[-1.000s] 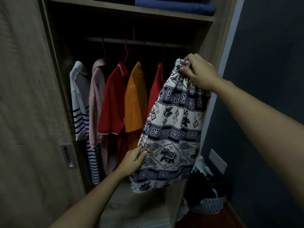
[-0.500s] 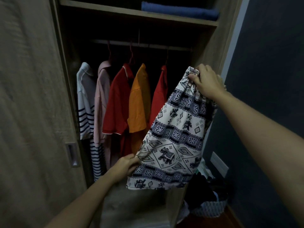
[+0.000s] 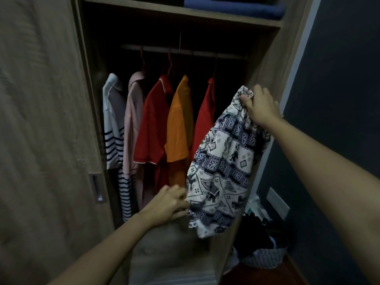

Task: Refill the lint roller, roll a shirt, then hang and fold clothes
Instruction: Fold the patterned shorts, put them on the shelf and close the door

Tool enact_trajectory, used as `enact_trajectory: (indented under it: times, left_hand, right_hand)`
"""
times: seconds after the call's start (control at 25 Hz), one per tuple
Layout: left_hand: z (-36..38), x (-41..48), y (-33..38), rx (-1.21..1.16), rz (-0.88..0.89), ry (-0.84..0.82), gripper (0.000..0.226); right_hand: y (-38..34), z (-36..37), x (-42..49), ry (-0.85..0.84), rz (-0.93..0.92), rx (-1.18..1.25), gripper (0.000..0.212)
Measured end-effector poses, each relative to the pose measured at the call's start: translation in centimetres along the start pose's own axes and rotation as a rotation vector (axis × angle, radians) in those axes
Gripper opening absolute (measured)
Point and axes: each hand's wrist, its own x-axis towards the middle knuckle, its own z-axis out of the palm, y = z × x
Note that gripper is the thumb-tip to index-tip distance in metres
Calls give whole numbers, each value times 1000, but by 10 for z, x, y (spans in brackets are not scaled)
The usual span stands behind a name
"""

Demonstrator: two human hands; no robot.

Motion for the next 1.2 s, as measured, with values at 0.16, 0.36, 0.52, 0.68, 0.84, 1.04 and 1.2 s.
enact_trajectory:
  times: [0.16, 0.36, 0.52, 0.68, 0.84, 1.04, 1.2]
  left_hand:
    - [-52, 42, 47, -405, 96, 117, 19]
    - [-68, 53, 48, -842, -257, 27, 18]
    - [-81, 55, 37, -827, -371, 189, 15]
    - [-99, 66, 26, -724, -451, 255, 25]
    - [-106, 72, 16, -768, -508, 373, 21]
    - [-99, 82, 10, -724, -575, 479, 7]
    - [-87, 89, 15, -586, -675, 522, 24]
  right_hand:
    - [-8, 28, -23, -231, 76, 196, 50]
    - [-16, 60, -88, -539, 85, 623, 32]
    - [-12, 71, -120, -658, -70, 863, 17]
    - [-18, 66, -126, -662, -45, 1002, 24]
    - [-34, 54, -124, -660, 93, 1184, 24]
    - [-30, 59, -127, -811, 76, 1329, 33]
    - [-35, 69, -137, -597, -44, 1075, 12]
